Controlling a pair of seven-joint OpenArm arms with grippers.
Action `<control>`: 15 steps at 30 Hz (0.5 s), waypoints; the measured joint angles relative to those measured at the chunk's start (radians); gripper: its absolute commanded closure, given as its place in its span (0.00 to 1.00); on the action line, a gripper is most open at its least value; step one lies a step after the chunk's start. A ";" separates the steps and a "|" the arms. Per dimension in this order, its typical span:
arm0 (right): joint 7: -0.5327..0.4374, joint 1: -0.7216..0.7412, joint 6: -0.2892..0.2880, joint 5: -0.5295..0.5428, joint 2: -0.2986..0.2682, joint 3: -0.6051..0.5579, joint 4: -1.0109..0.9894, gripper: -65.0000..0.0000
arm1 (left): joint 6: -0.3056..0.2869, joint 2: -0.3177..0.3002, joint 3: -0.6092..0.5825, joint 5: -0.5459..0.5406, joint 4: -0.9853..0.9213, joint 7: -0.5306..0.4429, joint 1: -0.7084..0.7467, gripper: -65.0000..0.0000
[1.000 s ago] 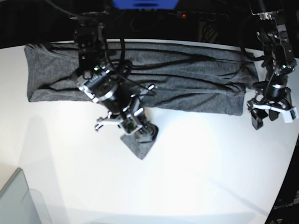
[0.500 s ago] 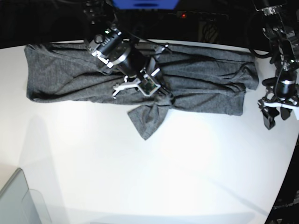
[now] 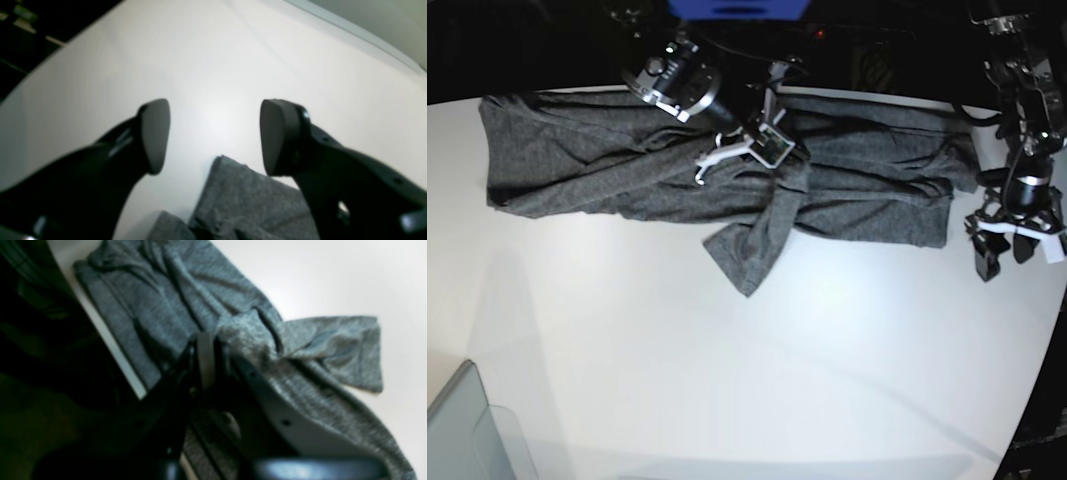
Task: Layout the t-shirt on the table in an organized manner, then fold the t-shirt properly
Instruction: 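Lift the sleeve with the right gripper and lay it across the folded shirt, then tuck the sleeve end under the shirt's hem with the left gripper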
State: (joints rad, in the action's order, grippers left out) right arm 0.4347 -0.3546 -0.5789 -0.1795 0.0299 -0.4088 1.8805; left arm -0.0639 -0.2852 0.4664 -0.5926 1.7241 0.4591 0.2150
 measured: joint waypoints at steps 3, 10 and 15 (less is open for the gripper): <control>0.006 0.000 0.000 -0.003 0.000 0.005 -0.011 0.72 | 0.001 0.000 -0.043 0.006 0.000 0.000 -0.003 0.37; -0.002 -0.007 0.001 -0.004 0.000 0.061 0.021 0.54 | 0.002 0.000 -0.193 0.008 -0.003 -0.010 -0.061 0.37; -0.003 -0.021 0.001 -0.003 0.001 0.126 0.034 0.54 | 0.004 0.037 -0.369 0.003 -0.046 -0.016 -0.143 0.37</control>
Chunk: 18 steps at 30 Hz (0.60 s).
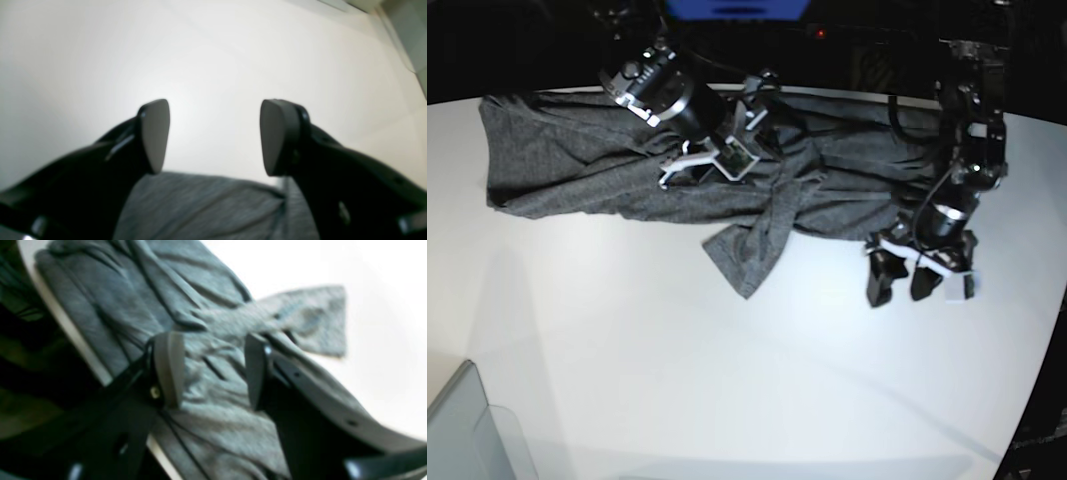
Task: Layout the t-shirt on the table in an organized manner, then fold the t-shirt properly
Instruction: 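Tuck the sleeve end under the shirt's hem with the left gripper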
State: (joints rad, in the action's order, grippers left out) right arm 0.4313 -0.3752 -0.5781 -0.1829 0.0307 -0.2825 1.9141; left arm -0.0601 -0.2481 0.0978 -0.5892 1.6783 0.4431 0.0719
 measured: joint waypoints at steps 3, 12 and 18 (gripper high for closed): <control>0.002 0.001 0.000 0.000 0.000 0.030 0.000 0.54 | 0.005 0.059 -0.061 0.005 -0.132 0.010 -0.087 0.37; 0.003 -0.002 -0.001 -0.001 -0.023 0.088 0.003 0.54 | 0.007 0.150 -0.316 0.003 -0.458 0.001 -0.302 0.37; 0.003 -0.002 -0.001 0.000 -0.042 0.086 0.003 0.54 | 0.005 0.193 -0.377 0.005 -0.657 -0.011 -0.381 0.37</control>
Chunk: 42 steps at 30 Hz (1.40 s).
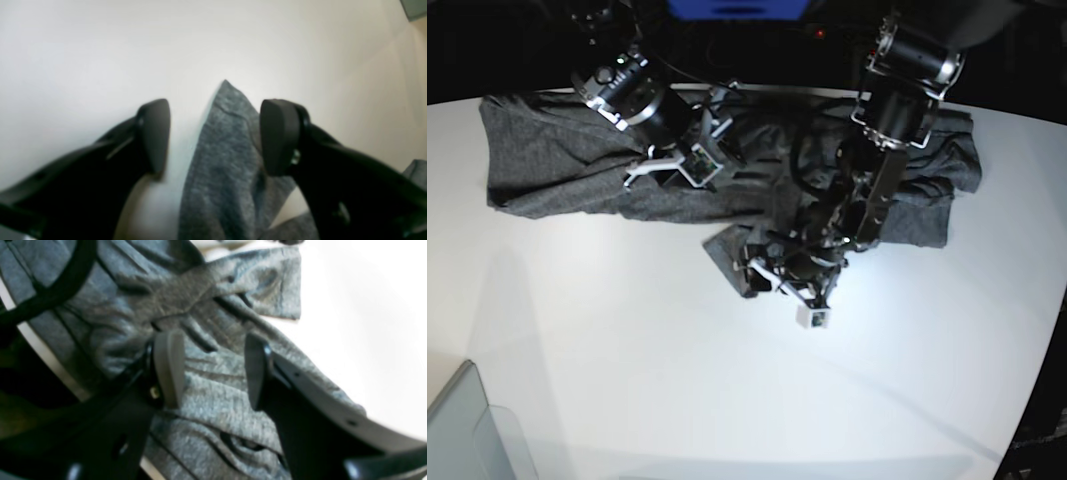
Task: Layout the t-shirt on the table in an organized manner, then fold the t-shirt properly
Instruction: 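Tuck the sleeve end under the shirt's hem with the left gripper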
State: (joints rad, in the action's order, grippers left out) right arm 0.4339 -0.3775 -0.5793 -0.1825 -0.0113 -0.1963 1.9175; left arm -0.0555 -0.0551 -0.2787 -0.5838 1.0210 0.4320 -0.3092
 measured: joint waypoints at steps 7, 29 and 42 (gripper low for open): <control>0.000 0.009 0.000 0.000 -0.011 0.001 0.000 0.54 | -0.001 -0.011 -0.175 0.002 -0.089 -0.029 -0.074 0.65; -0.010 0.014 0.000 0.004 -0.029 0.005 -0.001 0.54 | 0.002 -0.202 0.404 -0.134 0.624 0.262 0.232 1.00; -0.008 0.037 0.000 0.004 -0.035 0.001 -0.001 0.54 | -0.001 -0.191 0.752 -0.124 0.715 0.287 0.547 1.00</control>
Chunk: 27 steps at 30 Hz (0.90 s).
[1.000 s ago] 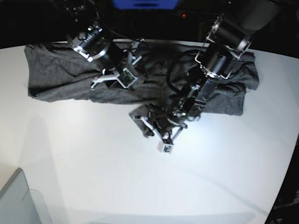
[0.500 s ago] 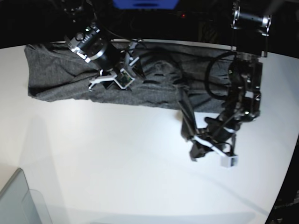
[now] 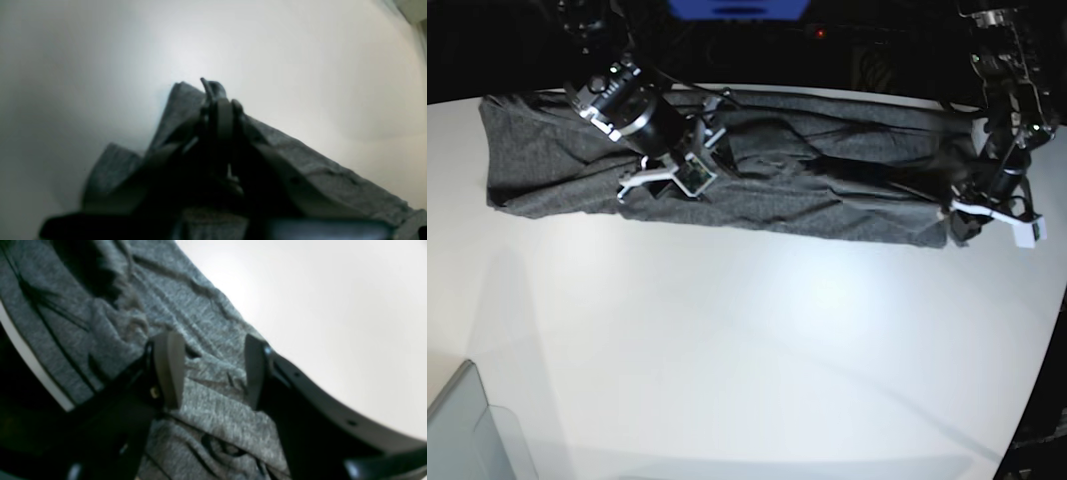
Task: Layout the t-shirt on the table in an organized manner, then fold the t-shirt properly
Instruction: 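Tuck the sleeve end under the shirt's hem with the left gripper, then grasp the shirt's hem end with the left gripper and the collar end with the right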
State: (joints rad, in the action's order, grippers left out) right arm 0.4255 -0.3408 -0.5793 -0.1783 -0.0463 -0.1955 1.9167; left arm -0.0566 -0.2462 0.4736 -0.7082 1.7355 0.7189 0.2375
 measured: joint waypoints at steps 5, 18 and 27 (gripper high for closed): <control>-0.004 0.003 0.000 0.002 0.019 -0.001 0.000 0.54 | 0.000 0.000 0.063 -0.007 0.011 -0.004 0.009 1.00; 0.002 0.006 0.000 0.000 0.022 0.001 0.000 0.54 | 0.000 0.003 0.034 -0.008 -0.044 -0.004 0.029 0.51; 0.008 0.014 0.000 0.000 0.021 0.003 -0.001 0.54 | 0.000 0.002 0.039 -0.005 0.056 -0.013 0.128 0.22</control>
State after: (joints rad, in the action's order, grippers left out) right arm 0.4339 -0.3271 -0.5793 -0.1780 -0.0250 -0.1925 1.9156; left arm -0.0563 -0.2440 0.5121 -0.7132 1.7916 0.7063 0.3656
